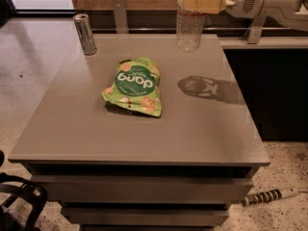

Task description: Move water bottle near redbull can

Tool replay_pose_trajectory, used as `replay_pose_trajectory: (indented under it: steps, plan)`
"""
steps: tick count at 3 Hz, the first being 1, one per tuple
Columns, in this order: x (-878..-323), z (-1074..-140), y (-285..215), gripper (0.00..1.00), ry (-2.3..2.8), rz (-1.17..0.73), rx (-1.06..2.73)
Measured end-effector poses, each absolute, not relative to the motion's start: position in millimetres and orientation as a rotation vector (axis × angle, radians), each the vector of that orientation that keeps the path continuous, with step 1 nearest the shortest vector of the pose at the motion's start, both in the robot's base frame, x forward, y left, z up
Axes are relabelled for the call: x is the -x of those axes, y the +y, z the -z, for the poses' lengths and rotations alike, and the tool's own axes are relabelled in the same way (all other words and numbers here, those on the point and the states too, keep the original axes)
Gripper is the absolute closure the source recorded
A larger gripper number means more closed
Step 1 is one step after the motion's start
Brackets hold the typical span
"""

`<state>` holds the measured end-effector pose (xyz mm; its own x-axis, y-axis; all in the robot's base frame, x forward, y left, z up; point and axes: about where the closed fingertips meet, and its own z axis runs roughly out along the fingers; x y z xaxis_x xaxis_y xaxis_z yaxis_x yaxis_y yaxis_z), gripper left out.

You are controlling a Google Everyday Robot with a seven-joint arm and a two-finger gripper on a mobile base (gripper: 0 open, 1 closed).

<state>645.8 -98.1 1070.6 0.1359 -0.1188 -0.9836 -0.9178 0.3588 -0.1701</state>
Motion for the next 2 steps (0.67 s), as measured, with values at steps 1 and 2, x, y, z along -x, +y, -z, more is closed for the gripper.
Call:
replay_pose_trajectory:
  steps: [1, 2]
  plan:
    - [-668, -1084, -75, 1.00, 1.303, -0.703, 1.052]
    - [-706, -1095, -30, 1.00, 1.273, -0.664, 1.088]
